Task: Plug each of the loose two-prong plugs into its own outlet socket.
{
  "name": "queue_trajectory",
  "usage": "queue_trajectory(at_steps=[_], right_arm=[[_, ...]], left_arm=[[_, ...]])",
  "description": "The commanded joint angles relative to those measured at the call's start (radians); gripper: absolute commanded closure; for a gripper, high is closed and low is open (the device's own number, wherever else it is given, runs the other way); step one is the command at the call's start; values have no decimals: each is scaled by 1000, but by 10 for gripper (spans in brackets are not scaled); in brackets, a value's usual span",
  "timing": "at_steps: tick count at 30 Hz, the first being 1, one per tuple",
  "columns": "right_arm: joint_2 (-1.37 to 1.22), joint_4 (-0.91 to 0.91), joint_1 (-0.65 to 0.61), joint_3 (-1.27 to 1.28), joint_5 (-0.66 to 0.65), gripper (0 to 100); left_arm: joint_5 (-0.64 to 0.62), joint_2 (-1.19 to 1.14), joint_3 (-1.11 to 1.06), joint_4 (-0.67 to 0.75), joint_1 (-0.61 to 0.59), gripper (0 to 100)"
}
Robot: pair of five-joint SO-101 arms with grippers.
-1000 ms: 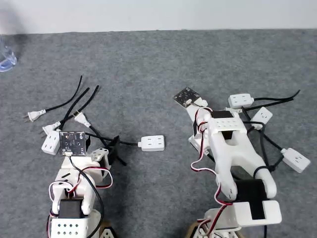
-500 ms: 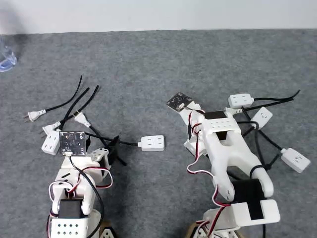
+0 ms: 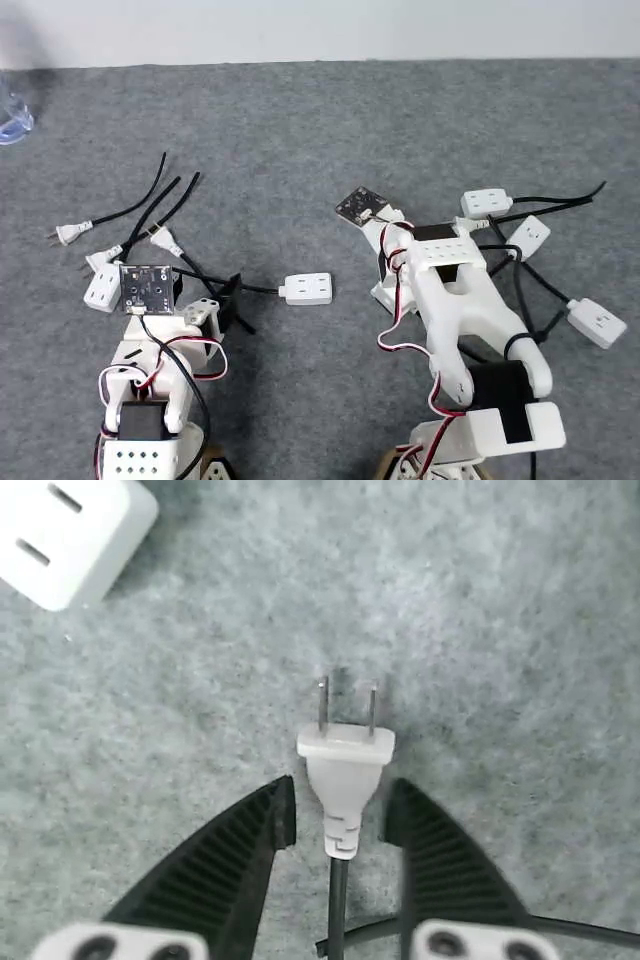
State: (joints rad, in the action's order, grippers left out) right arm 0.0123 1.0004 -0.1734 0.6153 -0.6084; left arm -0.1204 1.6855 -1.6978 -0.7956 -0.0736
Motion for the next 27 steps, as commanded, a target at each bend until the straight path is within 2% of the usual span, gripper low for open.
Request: queue_trajectory(at_steps=[1, 11, 14, 27], right_arm=[[30, 8, -10, -37, -9, 762], [-31, -44, -41, -37, -68, 799], [-68, -47, -39, -38, -123, 800], [-79, -42, -42, -75, -129, 802]], left_arm=[[9, 8, 8, 29, 6, 709], [9, 8, 8, 29, 6, 709], [9, 8, 8, 29, 6, 709], [9, 8, 8, 29, 6, 709]])
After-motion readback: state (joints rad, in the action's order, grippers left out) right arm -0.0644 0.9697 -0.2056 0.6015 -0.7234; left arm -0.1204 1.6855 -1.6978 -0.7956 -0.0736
